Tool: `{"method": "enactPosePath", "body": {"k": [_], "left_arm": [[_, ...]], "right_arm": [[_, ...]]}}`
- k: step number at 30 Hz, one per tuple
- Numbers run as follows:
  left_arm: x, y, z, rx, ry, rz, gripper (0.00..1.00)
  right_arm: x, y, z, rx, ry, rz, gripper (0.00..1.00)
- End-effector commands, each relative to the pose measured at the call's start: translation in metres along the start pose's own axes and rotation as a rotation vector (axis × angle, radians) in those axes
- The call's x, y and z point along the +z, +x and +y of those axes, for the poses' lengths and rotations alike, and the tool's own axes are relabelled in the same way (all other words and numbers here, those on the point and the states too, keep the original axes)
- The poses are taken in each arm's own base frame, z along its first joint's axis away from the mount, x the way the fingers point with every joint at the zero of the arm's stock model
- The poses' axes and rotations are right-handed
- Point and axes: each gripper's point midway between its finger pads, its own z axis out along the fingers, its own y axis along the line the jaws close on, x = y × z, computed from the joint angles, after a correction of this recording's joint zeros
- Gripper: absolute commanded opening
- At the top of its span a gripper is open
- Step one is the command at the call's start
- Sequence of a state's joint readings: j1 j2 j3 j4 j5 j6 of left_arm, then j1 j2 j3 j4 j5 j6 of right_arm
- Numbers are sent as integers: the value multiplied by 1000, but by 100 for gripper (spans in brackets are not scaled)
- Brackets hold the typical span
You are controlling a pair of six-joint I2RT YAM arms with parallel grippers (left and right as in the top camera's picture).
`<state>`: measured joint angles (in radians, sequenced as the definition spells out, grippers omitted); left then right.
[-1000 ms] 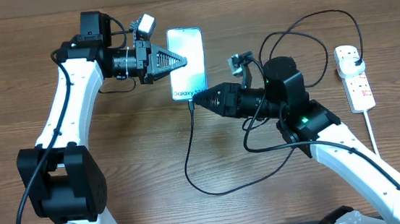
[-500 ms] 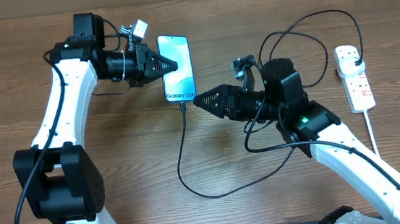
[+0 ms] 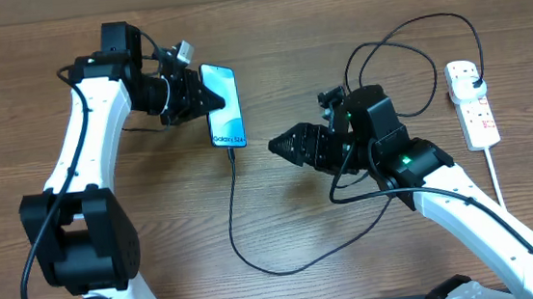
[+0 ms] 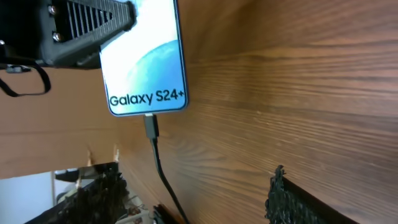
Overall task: Plug charger to phone and switch on socket
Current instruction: 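Open the right gripper and pull it back from the plugged cable, then lower the smartphone flat onto the table with the left gripper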
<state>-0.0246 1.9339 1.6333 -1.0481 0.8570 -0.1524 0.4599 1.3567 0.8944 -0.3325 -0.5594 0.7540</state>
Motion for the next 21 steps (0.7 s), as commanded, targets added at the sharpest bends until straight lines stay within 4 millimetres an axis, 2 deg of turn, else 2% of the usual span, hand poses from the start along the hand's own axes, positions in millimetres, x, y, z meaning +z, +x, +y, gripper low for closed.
{"method": "enactPosePath", "body": {"k": [1,9,17,21], "left_arm": [[15,-1,16,-15,-4,37,4],[47,3,50,-103,0,116,5],[75,6,84,-165,-10,169,4],[82,4,96,-160,-37,166,4]], "right_arm": [[-1,-2,-6,-30,33,-15,77],[-2,5,-20,-13,93,7,79],[-2,6,-21,-27,100,11,80],[-2,6,-21,-27,100,12,80]]}}
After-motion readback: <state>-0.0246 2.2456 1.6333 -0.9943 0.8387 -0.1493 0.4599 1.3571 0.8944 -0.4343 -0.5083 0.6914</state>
